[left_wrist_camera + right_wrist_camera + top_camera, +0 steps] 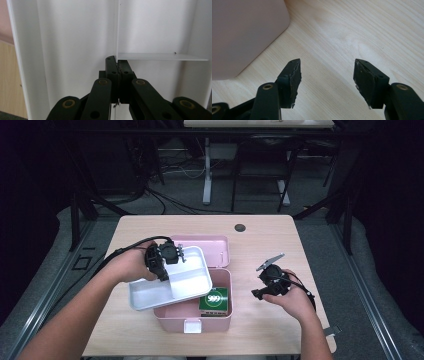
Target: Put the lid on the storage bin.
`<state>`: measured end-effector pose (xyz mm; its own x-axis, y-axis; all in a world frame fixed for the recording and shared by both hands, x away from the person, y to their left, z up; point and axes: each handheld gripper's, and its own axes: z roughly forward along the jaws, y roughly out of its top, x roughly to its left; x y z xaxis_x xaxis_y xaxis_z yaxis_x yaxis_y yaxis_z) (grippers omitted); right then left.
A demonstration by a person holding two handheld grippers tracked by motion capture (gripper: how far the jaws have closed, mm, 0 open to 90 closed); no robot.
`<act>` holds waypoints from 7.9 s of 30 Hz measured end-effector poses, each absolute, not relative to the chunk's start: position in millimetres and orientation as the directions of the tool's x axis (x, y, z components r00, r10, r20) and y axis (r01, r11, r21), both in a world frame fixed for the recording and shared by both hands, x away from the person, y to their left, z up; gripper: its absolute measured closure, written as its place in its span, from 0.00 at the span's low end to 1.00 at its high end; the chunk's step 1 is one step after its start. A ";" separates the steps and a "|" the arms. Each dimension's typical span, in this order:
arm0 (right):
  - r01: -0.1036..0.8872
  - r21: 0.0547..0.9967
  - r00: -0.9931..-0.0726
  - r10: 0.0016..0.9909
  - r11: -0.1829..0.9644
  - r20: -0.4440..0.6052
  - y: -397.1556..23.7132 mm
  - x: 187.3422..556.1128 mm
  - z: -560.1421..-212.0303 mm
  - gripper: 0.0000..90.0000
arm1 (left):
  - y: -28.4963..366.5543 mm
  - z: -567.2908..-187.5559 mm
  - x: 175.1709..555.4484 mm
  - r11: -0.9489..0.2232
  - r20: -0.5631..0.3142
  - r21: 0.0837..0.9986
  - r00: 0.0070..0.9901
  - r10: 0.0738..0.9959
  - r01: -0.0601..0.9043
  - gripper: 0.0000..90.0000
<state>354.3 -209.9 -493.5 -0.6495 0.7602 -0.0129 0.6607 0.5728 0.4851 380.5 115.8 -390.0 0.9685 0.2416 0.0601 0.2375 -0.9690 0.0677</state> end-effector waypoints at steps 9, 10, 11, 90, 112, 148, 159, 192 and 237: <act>0.665 0.483 -0.646 0.763 0.570 -0.011 -211.4 355.0 -494.0 0.43 | 98.1 -393.6 377.6 -0.983 0.054 0.077 0.984 0.171 0.167 0.99; 0.664 0.482 -0.647 0.763 0.571 -0.013 -211.5 355.1 -494.0 0.43 | 96.9 -394.8 377.2 -0.984 0.056 0.080 0.985 0.162 0.158 0.99; 0.669 0.482 -0.642 0.767 0.566 -0.008 -211.3 355.1 -494.3 0.43 | 95.5 -395.9 376.6 -0.986 0.059 0.077 0.986 0.156 0.151 0.99; 0.705 0.556 -0.553 0.832 0.440 0.042 -190.0 390.9 -473.9 0.56 | 52.5 -439.8 358.9 -0.998 0.060 0.062 0.998 0.019 0.015 0.98; 0.787 0.553 -0.445 0.873 0.275 0.199 -165.7 438.9 -443.1 0.73 | 49.9 -440.1 355.8 -0.999 0.073 0.042 0.997 0.019 0.016 0.97; 0.866 0.462 -0.326 0.918 0.193 0.227 -121.7 498.0 -468.4 0.81 | 49.1 -440.2 355.2 -0.999 0.082 0.037 0.996 0.019 0.016 0.97; 0.891 0.428 -0.272 0.931 0.148 0.245 -119.6 506.9 -476.5 0.86 | 48.9 -440.7 354.1 -0.999 0.094 0.039 0.995 0.019 0.016 0.97; 0.811 0.565 -0.308 0.933 0.155 0.187 -120.4 478.5 -425.4 0.95 | 48.6 -440.5 354.8 -0.999 0.085 0.034 0.996 0.021 0.018 0.97; 0.561 0.795 -0.444 0.894 0.230 0.055 -127.2 382.4 -385.1 0.97 | 49.2 -440.2 351.8 -0.999 0.113 0.033 0.993 0.033 0.029 0.96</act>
